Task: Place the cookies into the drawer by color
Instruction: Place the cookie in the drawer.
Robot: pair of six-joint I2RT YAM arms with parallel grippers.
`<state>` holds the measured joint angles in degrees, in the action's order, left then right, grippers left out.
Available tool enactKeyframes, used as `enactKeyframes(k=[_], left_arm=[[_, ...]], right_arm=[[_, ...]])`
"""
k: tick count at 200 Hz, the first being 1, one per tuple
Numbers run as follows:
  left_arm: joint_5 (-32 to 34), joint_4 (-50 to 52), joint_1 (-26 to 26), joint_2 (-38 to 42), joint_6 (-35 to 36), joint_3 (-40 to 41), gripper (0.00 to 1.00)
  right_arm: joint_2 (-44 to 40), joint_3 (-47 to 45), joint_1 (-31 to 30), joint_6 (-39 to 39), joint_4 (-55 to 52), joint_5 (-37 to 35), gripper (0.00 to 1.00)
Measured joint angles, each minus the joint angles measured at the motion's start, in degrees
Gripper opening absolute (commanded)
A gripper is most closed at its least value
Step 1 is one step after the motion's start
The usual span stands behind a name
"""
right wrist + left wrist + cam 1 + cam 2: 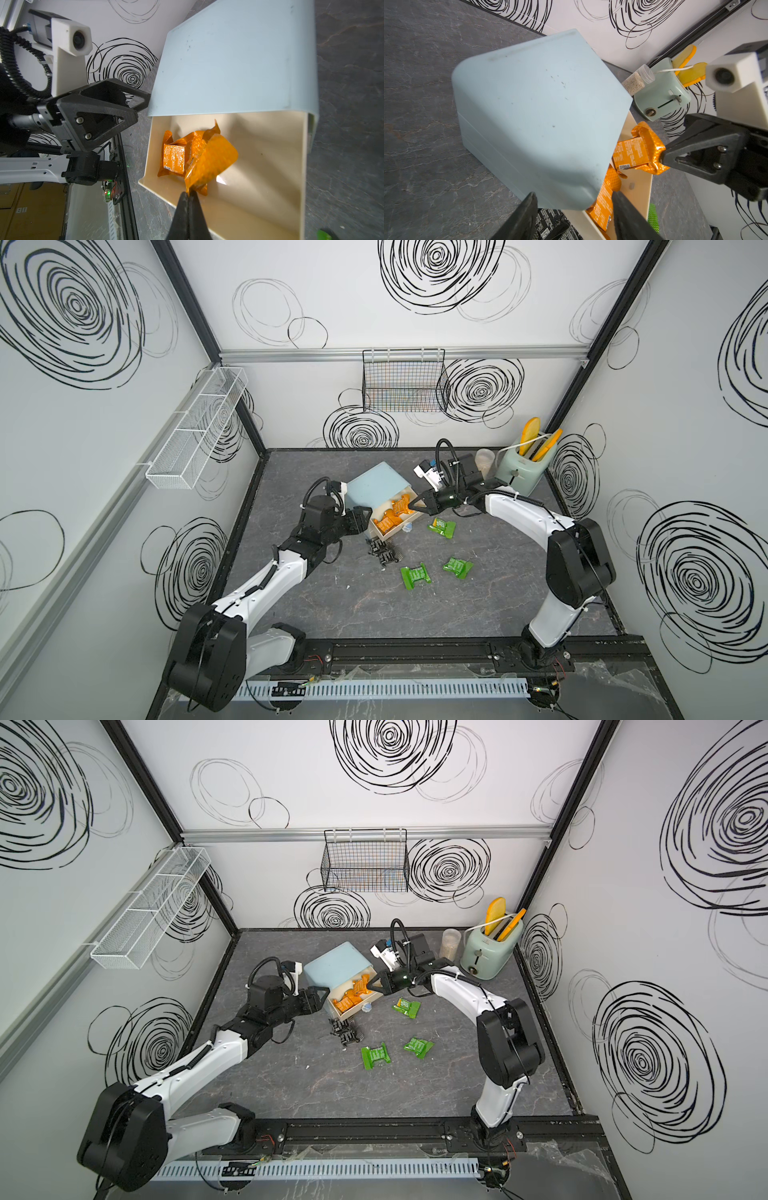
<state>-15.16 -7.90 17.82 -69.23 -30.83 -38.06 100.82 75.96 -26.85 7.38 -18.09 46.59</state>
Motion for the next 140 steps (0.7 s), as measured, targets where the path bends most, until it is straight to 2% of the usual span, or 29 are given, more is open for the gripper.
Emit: enactKeyframes(k=[50, 78, 99, 122, 140], left_arm=[[-0.24, 0.02, -0.28, -0.11, 0.02, 0.00, 0.62], [-0.24, 0.02, -0.37, -0.20, 0.02, 0.00, 0.62], [-0.24, 0.02, -0.39, -0.24, 0.02, 0.00, 0.62], [-0.24, 0.02, -0.44, -0.24, 0.07, 0.00, 0.62], [-0.24, 0.02, -0.61, -0.28, 0.17, 0.00, 0.62]], right_arm=[[2.36, 1.95, -0.35, -0.13, -0.87, 0.35, 0.00], [3.32, 2.69, -0.37, -0.17, -1.29, 0.11, 0.12], [3.56, 3.17, -0.37, -0.09, -1.42, -0.72, 0.17], [3.56, 3.63, -0.39, 0.31, -1.64, -2.03, 0.30], [3.56, 4.11, -0.39, 0.13, -1.66, -2.97, 0.35]])
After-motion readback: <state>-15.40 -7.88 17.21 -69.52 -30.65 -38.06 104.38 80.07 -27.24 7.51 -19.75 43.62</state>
